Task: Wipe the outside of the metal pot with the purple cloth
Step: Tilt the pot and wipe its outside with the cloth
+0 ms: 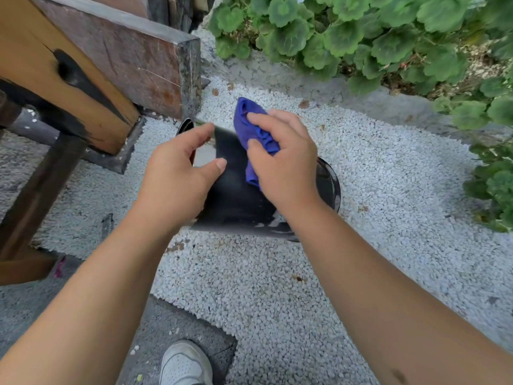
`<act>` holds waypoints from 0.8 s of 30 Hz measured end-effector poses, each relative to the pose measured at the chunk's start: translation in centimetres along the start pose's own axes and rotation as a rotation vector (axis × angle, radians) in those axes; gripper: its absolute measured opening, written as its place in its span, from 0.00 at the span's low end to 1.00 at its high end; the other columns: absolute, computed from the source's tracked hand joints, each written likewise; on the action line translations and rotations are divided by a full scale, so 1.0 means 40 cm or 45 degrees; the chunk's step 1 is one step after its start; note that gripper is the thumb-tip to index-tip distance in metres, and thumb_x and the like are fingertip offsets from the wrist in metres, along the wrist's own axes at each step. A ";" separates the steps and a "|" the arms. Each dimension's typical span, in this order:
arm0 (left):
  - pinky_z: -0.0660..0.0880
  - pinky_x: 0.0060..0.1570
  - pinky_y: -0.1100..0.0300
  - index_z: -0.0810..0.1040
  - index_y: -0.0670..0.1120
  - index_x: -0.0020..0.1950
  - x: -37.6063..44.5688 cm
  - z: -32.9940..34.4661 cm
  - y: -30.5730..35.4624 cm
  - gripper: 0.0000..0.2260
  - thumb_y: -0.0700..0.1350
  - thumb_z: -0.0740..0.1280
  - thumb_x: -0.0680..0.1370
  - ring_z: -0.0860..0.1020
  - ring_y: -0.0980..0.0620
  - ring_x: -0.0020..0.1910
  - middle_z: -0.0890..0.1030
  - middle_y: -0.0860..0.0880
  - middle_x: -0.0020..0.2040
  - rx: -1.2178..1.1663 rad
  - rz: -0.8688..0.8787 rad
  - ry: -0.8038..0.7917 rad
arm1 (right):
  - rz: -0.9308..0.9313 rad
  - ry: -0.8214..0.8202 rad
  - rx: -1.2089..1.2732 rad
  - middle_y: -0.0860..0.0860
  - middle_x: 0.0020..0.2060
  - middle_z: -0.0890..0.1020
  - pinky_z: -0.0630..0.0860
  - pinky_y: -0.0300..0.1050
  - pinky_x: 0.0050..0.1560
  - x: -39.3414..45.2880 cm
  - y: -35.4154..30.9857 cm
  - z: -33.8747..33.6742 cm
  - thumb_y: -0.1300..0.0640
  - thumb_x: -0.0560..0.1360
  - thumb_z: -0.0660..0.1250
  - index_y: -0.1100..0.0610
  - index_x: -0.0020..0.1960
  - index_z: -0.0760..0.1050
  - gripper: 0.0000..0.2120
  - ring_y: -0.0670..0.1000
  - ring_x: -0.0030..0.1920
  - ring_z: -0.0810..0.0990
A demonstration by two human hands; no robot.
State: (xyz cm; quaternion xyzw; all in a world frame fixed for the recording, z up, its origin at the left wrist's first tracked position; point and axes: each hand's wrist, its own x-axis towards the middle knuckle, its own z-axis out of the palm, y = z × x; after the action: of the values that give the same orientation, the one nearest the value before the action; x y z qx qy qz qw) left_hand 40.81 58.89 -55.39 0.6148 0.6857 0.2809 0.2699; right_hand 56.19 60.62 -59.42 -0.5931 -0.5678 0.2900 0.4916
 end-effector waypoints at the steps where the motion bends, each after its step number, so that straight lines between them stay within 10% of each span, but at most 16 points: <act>1: 0.68 0.69 0.60 0.72 0.48 0.74 -0.001 -0.001 0.004 0.25 0.38 0.70 0.77 0.74 0.61 0.65 0.77 0.56 0.66 -0.113 0.001 -0.071 | -0.036 -0.011 -0.007 0.45 0.54 0.75 0.69 0.31 0.60 -0.005 -0.019 0.009 0.61 0.71 0.69 0.54 0.58 0.82 0.16 0.44 0.55 0.75; 5: 0.68 0.67 0.67 0.60 0.50 0.76 -0.067 0.036 -0.004 0.30 0.32 0.62 0.78 0.70 0.66 0.69 0.74 0.66 0.68 -0.561 0.127 -0.362 | -0.158 -0.101 -0.129 0.54 0.58 0.77 0.72 0.52 0.62 -0.025 -0.047 0.028 0.56 0.71 0.69 0.57 0.60 0.80 0.18 0.56 0.58 0.76; 9: 0.45 0.78 0.56 0.58 0.43 0.79 -0.076 0.052 -0.053 0.32 0.52 0.59 0.77 0.43 0.52 0.80 0.45 0.48 0.80 -0.098 0.246 -0.019 | -0.266 -0.175 -0.314 0.58 0.62 0.75 0.70 0.55 0.62 -0.043 -0.027 0.036 0.54 0.72 0.68 0.57 0.63 0.78 0.21 0.62 0.59 0.74; 12: 0.54 0.77 0.45 0.66 0.38 0.74 -0.058 0.048 -0.061 0.25 0.47 0.58 0.78 0.53 0.46 0.80 0.56 0.47 0.77 -0.080 0.370 -0.081 | -0.291 -0.140 -0.364 0.58 0.62 0.76 0.72 0.55 0.61 -0.045 -0.004 0.036 0.55 0.71 0.68 0.56 0.63 0.79 0.20 0.61 0.58 0.75; 20: 0.60 0.65 0.73 0.72 0.38 0.64 -0.029 0.052 -0.075 0.16 0.39 0.60 0.77 0.66 0.57 0.65 0.67 0.47 0.66 -0.051 0.287 0.013 | -0.051 -0.094 -0.411 0.56 0.64 0.75 0.75 0.56 0.59 -0.033 0.122 -0.044 0.58 0.73 0.66 0.56 0.64 0.78 0.19 0.59 0.61 0.75; 24: 0.65 0.70 0.58 0.73 0.41 0.63 -0.024 0.054 -0.068 0.15 0.41 0.60 0.78 0.68 0.52 0.67 0.69 0.51 0.64 -0.014 0.310 0.052 | -0.003 -0.040 -0.438 0.55 0.65 0.74 0.74 0.56 0.61 -0.040 0.158 -0.069 0.59 0.74 0.65 0.55 0.65 0.77 0.19 0.58 0.61 0.75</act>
State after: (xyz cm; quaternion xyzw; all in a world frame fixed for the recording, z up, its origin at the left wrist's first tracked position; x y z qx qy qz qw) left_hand 40.57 57.80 -58.83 0.6863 0.6098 0.3277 0.2231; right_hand 60.85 59.20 -64.57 -0.6631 -0.6175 0.1972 0.3742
